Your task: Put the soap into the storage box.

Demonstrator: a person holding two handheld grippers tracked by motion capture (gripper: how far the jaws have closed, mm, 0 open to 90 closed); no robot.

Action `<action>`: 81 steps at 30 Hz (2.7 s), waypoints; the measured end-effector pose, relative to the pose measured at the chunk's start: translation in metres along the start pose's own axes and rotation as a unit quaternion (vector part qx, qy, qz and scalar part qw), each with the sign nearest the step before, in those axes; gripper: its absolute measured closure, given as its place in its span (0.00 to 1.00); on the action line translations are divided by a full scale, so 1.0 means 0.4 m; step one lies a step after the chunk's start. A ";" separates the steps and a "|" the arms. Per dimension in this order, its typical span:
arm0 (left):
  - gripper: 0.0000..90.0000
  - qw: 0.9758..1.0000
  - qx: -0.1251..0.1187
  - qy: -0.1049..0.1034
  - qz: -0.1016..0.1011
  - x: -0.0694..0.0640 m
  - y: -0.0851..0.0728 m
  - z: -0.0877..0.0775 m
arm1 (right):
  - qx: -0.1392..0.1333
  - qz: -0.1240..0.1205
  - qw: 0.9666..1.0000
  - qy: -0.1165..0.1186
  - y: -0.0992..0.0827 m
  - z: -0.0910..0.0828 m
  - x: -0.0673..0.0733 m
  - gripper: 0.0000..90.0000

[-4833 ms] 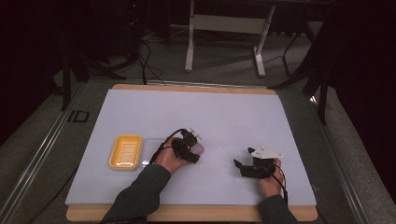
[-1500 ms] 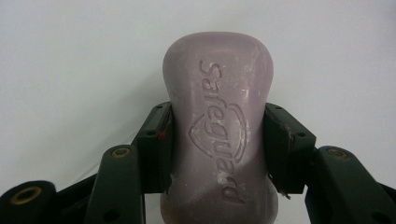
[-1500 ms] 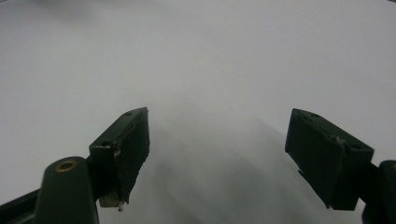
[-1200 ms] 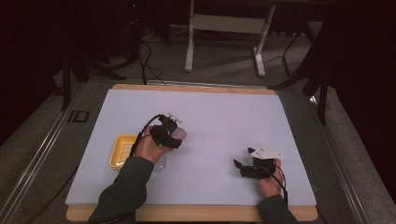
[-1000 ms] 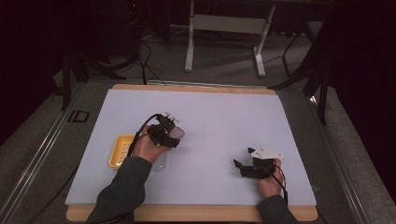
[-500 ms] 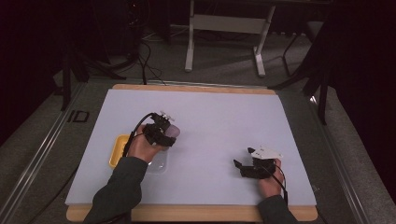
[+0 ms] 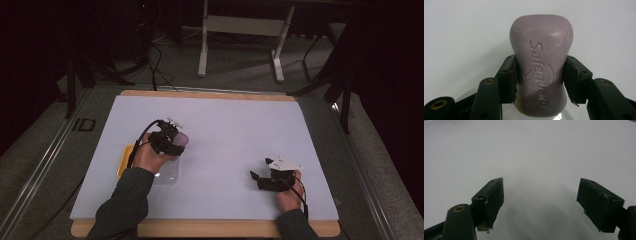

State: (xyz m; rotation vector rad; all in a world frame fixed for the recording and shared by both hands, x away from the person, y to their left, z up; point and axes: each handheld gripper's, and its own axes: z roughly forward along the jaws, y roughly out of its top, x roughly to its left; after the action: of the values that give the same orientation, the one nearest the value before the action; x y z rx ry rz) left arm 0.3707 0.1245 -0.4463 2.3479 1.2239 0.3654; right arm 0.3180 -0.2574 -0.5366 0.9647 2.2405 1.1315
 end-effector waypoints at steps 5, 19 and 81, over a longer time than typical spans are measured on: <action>0.55 1.000 0.001 0.002 -0.004 0.006 -0.005 -0.005 | 0.000 0.000 1.000 0.000 0.000 0.000 0.000 0.24; 0.55 1.000 -0.002 0.008 -0.014 0.028 -0.020 -0.022 | 0.000 -0.001 1.000 0.000 0.000 0.000 0.000 0.24; 0.55 0.997 0.000 0.043 -0.069 0.118 -0.102 -0.101 | 0.000 -0.003 1.000 -0.003 0.000 0.000 0.002 0.23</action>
State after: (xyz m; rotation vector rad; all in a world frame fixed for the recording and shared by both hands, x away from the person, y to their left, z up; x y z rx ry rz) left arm 0.3515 0.1949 -0.4319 2.2523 1.4182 0.4223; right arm 0.3174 -0.2570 -0.5366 0.9590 2.2377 1.1249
